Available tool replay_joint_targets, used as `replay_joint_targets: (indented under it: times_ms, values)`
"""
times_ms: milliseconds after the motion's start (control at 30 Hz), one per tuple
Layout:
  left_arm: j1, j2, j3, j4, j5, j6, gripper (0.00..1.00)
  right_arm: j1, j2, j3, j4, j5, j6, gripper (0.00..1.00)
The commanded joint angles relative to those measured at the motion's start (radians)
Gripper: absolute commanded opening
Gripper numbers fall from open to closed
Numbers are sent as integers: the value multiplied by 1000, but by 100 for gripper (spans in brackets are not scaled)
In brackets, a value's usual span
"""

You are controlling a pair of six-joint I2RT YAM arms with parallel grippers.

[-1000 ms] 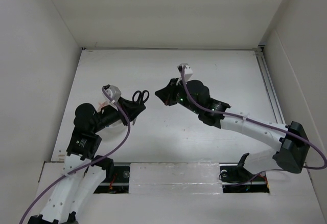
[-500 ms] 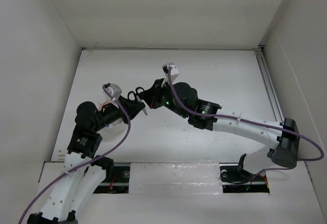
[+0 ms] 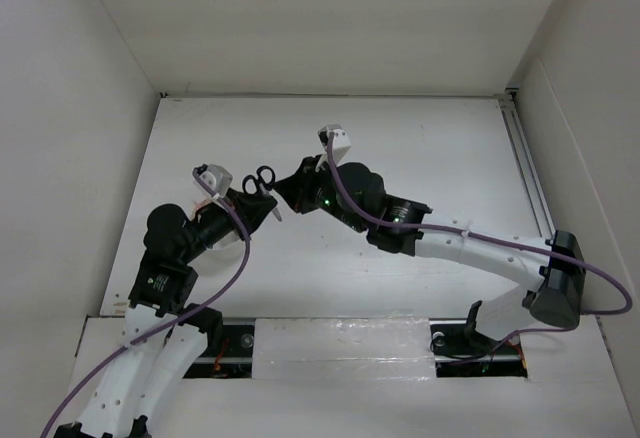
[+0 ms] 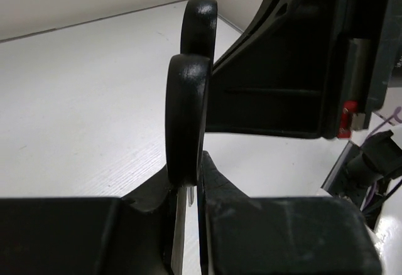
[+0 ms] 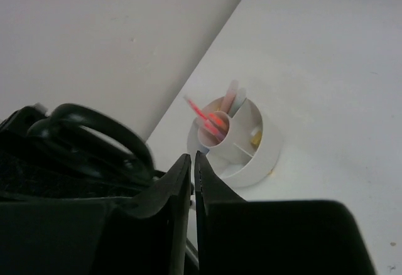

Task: Sort the stationery into containers
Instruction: Place the scissors in the storage box.

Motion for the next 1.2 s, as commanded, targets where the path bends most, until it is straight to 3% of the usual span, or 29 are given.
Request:
replay_joint_targets:
  times_ms: [0,133,333,500,667,967,1167]
  values:
    - [-8,-16,35,21,-75,12,0,-62,-2,-25,41,21,16,14]
    - [-8,-7,44,-17,-198,30,0,-135,-13,-87,41,21,38,28]
    - [-8,13,53,-75,-518,104,0,-255,-137,-203,41,-42,47,28]
    - [-8,99,76,-115,-632,172,0,-300,-231,-293,41,-68,25,28]
    - [-8,136,80,-152,-621,268,0,-344,-331,-361,41,-114,-8,28]
    - [2,50,9,-164,-572,365,0,-435,-417,-424,41,-214,-8,28]
    - [2,151,18,-189,-543,428,0,-470,-447,-444,50,-248,-8,28]
